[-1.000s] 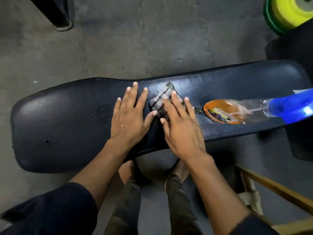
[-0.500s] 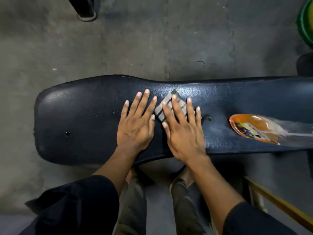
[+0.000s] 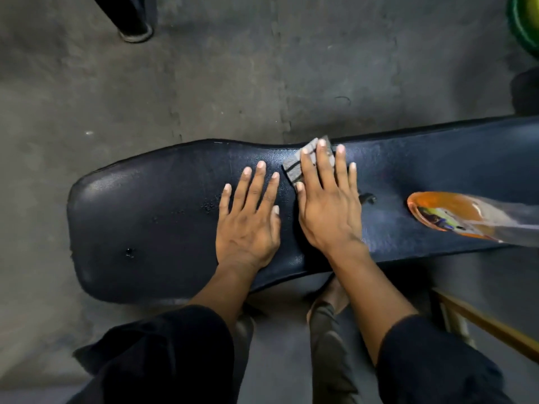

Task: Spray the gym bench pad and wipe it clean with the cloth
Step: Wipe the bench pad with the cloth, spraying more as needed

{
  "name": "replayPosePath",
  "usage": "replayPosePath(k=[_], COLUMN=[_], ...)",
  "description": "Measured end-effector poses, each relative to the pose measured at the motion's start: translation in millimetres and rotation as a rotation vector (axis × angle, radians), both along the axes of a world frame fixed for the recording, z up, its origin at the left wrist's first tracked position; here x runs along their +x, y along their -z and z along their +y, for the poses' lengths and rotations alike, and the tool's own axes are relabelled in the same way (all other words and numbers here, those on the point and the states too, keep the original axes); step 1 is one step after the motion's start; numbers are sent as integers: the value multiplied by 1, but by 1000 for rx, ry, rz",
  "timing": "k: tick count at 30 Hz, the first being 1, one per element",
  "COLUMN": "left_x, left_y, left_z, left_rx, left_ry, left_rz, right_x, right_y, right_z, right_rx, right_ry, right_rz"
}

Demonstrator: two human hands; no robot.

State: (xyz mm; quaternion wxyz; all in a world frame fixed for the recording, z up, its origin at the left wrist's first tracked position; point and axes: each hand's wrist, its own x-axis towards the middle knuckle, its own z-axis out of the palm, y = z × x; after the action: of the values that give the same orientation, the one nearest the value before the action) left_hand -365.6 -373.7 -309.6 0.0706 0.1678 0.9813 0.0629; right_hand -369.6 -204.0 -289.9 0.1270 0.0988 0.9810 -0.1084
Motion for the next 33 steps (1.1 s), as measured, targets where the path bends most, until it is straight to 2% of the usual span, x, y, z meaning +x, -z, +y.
replayPosePath(k=[5,8,12,16,19,25,27,30,33], left_x=[-2,-1,-4,-6,-14,-33,-37,-38,-37], left_y=[-1,0,-4,-8,-7,-20,-21,-15,-11], left_z=[-2,-1,-1,-10,-47,-177,-195,-198,-199], left_rx=[38,76,109,161,233,28,26,36,35], left_ry=[2,12,26,61,169,193,185,176,178], left_rz=[-19,-38,-64,-104,-98,4,15,44,58], right_x=[50,76,45,-8,-4,88,76,17,-29], right_y=[-11,-13,-9,-1,3,-13,-15,-9,-1], right_z=[-33,-41,-44,-49,-75,-128,-117,-103,-125], right_rx=[-39,11,70,40,50,27,31,45,34], right_ry=[63,154,306,263,172,80,134,262,193], right_rz=[-39,-63,-41,25,60,-33,-49,-3,40])
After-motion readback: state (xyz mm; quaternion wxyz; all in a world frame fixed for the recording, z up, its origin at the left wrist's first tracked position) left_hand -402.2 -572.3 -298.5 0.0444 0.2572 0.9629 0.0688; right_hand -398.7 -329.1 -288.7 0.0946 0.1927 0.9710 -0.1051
